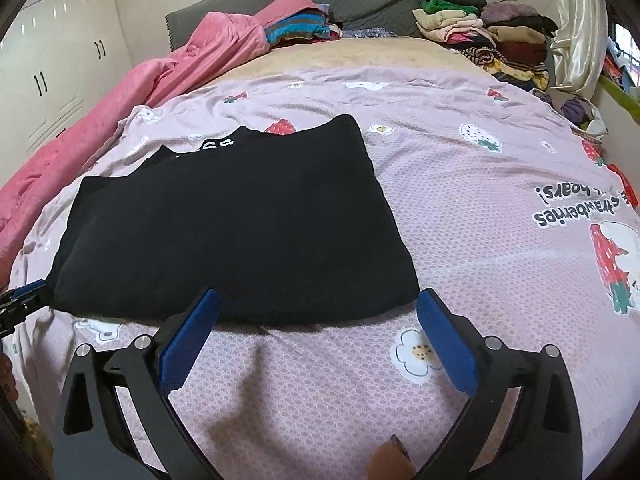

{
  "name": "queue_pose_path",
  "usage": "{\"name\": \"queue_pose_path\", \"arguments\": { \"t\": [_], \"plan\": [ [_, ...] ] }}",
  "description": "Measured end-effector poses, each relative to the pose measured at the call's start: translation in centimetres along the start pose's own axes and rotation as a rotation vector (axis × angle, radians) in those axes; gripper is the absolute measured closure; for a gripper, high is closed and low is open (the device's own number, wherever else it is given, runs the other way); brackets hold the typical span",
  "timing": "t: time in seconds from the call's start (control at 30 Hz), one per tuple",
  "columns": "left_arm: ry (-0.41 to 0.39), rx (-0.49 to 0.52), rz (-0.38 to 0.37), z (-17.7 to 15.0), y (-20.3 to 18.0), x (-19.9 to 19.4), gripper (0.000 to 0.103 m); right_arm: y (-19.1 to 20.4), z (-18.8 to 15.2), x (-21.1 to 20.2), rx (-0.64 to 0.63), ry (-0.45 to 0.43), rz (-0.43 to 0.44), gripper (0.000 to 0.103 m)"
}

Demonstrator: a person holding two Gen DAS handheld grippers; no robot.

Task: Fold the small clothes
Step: 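Open both grippers and lay the folded sweatshirt flat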

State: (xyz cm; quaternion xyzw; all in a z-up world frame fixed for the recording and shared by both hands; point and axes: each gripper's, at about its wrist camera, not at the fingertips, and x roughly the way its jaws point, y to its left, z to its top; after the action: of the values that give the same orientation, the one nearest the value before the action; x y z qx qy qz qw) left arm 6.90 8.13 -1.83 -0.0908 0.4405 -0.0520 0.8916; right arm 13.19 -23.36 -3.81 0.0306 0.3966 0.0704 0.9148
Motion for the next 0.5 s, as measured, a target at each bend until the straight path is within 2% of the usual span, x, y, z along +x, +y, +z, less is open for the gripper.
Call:
{"name": "queue_pose_path", "arguments": {
  "t": [0.1, 0.17, 0.3, 0.33, 0.37, 0.5],
  "plan": [
    [-0.001, 0.002, 0.003, -0.1, -0.1, -0.2, 0.032, 0.1, -0.2, -0.5, -0.001, -0.006, 0.001, 0.005],
    [0.001, 0.001, 0.006, -0.2, -0.1, -0.3, 0.027, 0.1, -0.3, -0.9, -0.002, -0.01, 0.002, 0.005],
    [-0.002, 0.002, 0.012, -0.4, -0.2, -0.7, 0.026, 0.2, -0.5, -1.7, -0.008, -0.025, 0.001, 0.005],
    [-0.002, 0.002, 0.016, -0.4, -0.2, -0.8, 0.021, 0.2, -0.5, -1.9, -0.011, -0.03, 0.001, 0.005],
    [-0.002, 0.002, 0.019, -0.5, -0.2, -0.9, 0.011, 0.3, -0.6, -2.1, -0.014, -0.032, 0.001, 0.005],
    [-0.013, 0.003, 0.02, -0.6, -0.5, -1.6, 0.01, 0.3, -0.8, -2.8, -0.023, -0.041, -0.001, 0.005]
  ]
}}
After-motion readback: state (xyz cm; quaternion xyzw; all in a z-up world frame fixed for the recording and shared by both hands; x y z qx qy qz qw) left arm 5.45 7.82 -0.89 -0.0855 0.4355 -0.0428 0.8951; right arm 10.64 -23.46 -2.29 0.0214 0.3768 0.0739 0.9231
